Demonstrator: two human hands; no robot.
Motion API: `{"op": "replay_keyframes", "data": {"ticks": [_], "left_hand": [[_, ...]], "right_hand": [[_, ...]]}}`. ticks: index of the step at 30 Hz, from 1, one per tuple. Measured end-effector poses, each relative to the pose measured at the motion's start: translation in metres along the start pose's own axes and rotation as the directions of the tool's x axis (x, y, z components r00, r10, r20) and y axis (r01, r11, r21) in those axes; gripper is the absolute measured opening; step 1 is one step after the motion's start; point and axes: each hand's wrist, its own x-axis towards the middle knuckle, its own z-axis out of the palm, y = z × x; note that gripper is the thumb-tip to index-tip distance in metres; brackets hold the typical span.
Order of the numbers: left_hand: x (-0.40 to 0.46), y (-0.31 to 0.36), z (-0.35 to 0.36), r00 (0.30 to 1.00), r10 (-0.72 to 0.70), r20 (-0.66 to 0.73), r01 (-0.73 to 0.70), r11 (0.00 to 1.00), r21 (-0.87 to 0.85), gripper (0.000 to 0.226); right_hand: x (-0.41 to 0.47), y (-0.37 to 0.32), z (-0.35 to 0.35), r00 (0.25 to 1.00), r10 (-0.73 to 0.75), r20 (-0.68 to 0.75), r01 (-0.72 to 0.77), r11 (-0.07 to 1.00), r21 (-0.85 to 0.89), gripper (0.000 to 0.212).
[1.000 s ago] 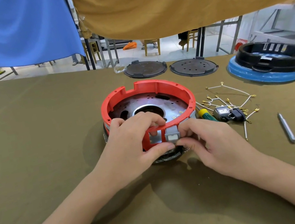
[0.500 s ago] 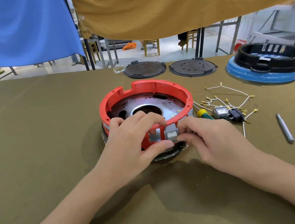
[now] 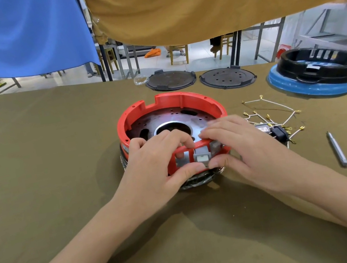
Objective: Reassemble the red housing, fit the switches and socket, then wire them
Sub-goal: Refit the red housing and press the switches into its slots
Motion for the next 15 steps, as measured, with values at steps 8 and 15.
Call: {"op": "replay_keyframes", "data": {"ticks": [8,15], "left_hand": [[0.0002,-0.0023,-0.0015,1.000,0.000,0.010,0.000,0.999,-0.037,0.030],[0.0000,-0.0008,-0.0017,1.000,0.016,0.007,-0.015,0.999,-0.036,0.008]], "right_hand": [[0.0026,0.0073,-0.0049,0.996,0.079,0.049,-0.088,0.972,0.216,0.048],[-0.0036,0.0024,0.0018,0.993,0.096,-0.071,-0.069,0.946,0.317,0.031]]}}
